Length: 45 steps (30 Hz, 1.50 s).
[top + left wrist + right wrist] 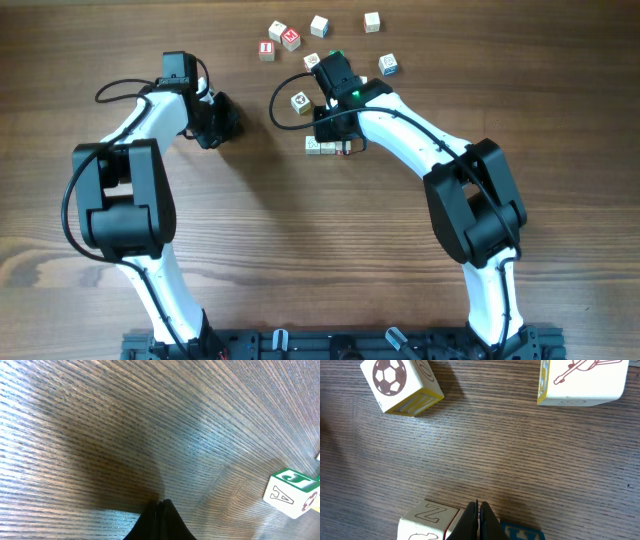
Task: Form a horizontal line
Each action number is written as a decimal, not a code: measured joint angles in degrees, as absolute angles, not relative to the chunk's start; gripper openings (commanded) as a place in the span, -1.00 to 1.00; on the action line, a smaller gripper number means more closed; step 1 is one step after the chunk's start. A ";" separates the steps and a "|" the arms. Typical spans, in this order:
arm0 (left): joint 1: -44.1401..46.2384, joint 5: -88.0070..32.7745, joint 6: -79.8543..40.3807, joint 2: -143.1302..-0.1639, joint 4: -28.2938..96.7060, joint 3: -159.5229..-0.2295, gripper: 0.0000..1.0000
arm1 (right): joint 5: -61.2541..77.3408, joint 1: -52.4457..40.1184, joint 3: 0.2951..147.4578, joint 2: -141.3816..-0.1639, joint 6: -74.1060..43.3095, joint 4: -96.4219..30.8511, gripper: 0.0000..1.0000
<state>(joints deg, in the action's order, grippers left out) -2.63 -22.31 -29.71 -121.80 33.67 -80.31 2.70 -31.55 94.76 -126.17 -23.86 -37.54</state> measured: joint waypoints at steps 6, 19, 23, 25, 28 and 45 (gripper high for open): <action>-2.63 -22.31 -29.71 -121.80 33.67 -80.31 -0.92 | 2.70 -31.55 94.76 -126.17 -23.86 -36.84 -0.91; -2.63 -22.31 -29.71 -121.80 33.65 -80.31 -0.92 | -0.10 -31.44 94.89 -126.17 -23.68 -37.08 -0.91; -2.63 -22.31 -29.71 -121.80 33.61 -80.31 -0.92 | -1.37 -30.59 95.09 -126.17 -23.75 -37.26 -0.91; -2.63 -22.11 -29.71 -121.80 33.26 -80.31 -0.92 | -1.78 -29.69 95.09 -126.17 -23.75 -38.35 -0.91; -2.63 -22.09 -29.71 -121.80 33.19 -80.31 -0.92 | -2.07 -28.47 95.11 -126.17 -23.77 -39.92 -0.91; -2.63 -22.09 -29.71 -121.80 33.19 -80.31 -0.92 | 1.28 -27.53 95.31 -126.17 -26.94 -54.83 -0.91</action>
<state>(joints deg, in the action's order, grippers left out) -2.63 -22.09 -29.71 -121.80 33.19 -80.31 1.28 -27.53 95.31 -126.17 -26.94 -54.83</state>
